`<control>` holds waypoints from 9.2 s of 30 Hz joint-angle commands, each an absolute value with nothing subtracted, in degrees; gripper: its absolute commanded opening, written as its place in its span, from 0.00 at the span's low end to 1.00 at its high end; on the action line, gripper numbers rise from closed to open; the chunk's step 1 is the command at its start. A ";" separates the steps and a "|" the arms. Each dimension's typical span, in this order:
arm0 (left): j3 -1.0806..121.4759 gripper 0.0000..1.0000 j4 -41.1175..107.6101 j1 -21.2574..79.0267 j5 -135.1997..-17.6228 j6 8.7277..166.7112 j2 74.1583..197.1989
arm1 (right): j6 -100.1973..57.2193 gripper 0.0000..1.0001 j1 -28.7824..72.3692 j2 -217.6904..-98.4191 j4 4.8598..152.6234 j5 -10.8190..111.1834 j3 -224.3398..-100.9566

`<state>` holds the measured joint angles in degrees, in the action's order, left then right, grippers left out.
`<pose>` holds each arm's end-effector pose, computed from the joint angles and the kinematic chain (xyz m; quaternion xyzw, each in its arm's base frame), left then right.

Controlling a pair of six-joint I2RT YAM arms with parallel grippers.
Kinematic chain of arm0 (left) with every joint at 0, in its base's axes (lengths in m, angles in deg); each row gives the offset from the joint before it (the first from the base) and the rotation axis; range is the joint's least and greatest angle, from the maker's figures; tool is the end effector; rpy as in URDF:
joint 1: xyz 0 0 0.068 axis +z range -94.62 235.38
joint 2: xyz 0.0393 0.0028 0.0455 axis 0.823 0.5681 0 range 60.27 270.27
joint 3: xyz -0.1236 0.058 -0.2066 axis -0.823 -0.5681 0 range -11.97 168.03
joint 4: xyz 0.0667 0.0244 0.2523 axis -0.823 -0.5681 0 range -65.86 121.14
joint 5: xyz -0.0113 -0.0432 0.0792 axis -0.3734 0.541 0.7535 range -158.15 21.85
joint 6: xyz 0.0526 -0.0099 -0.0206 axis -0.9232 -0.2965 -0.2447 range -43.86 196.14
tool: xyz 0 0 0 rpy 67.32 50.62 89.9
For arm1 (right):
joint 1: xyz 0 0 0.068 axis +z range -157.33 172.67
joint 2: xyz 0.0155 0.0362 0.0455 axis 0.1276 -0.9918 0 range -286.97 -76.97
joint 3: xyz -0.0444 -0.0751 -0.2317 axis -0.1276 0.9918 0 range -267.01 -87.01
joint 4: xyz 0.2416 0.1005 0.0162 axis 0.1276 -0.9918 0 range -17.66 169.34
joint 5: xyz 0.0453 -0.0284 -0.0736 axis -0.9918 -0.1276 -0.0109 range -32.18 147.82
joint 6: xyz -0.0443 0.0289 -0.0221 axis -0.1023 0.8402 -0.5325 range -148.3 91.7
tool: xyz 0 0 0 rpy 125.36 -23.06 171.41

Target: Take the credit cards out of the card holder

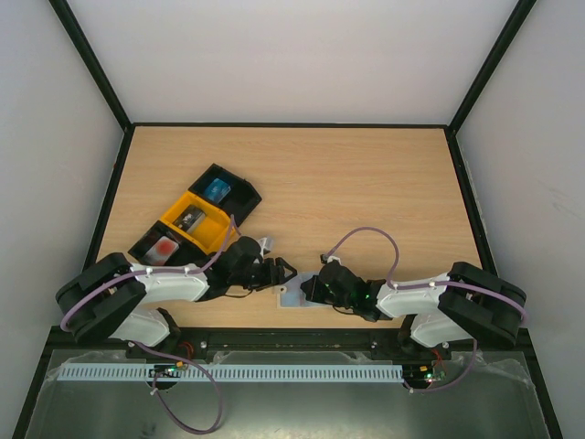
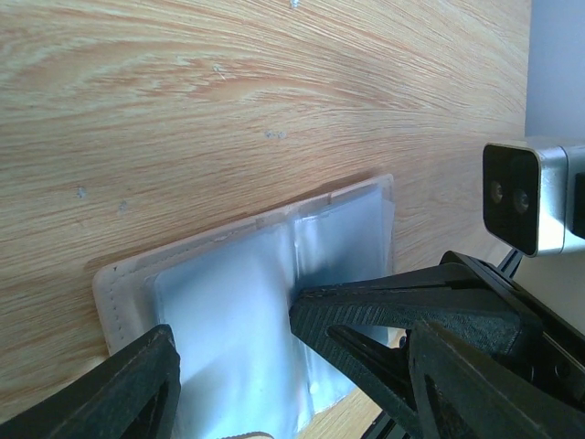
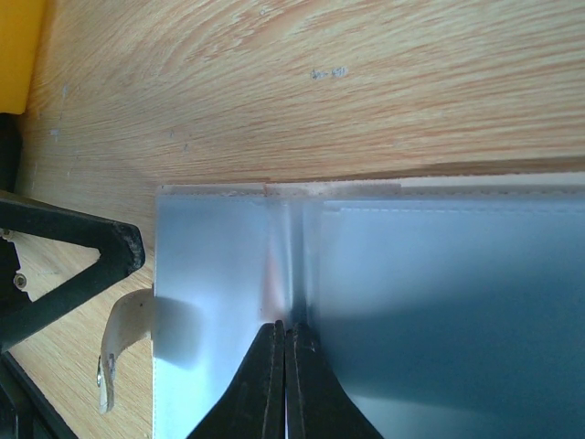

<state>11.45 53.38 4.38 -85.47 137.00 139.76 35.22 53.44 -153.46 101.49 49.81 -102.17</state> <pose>0.1525 -0.2075 0.1143 -0.0043 0.8750 -0.4600 0.1507 0.1043 0.1978 0.0857 -0.0084 0.9015 0.4080 0.1442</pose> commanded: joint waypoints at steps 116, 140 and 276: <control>8.17 0.61 63.91 5.77 -90.47 141.06 142.74 | 33.33 0.10 54.45 -152.20 96.30 48.42 -102.84; 11.47 0.61 53.05 5.19 -86.30 136.10 140.92 | 34.47 0.04 54.54 -150.87 97.74 50.61 -101.24; 27.43 0.31 64.49 -2.62 -89.04 143.40 159.30 | 32.96 0.14 54.55 -114.21 78.01 61.21 -99.26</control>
